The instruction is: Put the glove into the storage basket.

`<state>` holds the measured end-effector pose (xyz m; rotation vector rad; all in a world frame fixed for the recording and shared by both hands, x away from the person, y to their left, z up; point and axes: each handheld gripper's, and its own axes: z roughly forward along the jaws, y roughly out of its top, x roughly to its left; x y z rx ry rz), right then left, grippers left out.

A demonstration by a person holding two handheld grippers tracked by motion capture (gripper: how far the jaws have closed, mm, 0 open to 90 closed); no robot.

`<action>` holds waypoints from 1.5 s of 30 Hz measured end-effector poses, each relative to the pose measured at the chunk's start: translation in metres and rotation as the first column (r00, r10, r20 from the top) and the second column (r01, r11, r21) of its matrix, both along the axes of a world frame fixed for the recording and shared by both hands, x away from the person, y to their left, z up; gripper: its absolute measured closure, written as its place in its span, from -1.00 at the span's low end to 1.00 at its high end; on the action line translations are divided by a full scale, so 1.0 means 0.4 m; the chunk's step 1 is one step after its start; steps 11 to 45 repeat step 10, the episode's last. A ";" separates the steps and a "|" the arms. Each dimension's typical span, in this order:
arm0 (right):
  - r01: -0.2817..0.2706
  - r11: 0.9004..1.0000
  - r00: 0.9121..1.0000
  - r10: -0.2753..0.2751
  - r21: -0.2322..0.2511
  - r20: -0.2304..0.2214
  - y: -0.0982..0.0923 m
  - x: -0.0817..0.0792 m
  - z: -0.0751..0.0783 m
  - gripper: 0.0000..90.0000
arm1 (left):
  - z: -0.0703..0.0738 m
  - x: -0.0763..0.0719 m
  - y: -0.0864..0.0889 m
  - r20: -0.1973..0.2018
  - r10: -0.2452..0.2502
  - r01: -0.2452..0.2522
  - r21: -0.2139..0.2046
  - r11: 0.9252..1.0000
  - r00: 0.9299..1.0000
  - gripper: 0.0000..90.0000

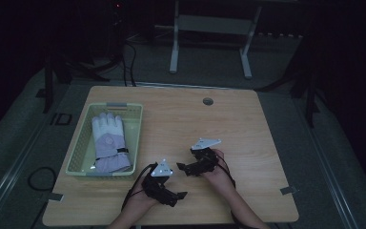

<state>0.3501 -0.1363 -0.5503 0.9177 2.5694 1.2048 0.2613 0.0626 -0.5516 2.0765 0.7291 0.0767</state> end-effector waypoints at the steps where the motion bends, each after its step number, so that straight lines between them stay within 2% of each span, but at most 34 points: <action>1: -0.001 1.000 1.000 0.001 -0.001 0.000 -0.002 -0.001 -0.004 -0.69 | -0.006 -0.002 -0.004 0.001 0.003 -0.003 0.011 1.000 1.000 -0.97; 9: 0.000 1.000 1.000 0.000 0.008 0.013 -0.010 -0.006 -0.011 -0.69 | -0.014 -0.004 -0.008 0.002 -0.010 0.010 -0.003 1.000 1.000 -0.97; 45: 0.000 1.000 1.000 0.000 0.009 0.013 -0.010 -0.006 -0.012 -0.69 | -0.014 -0.004 -0.008 0.002 -0.010 0.010 -0.003 1.000 1.000 -0.97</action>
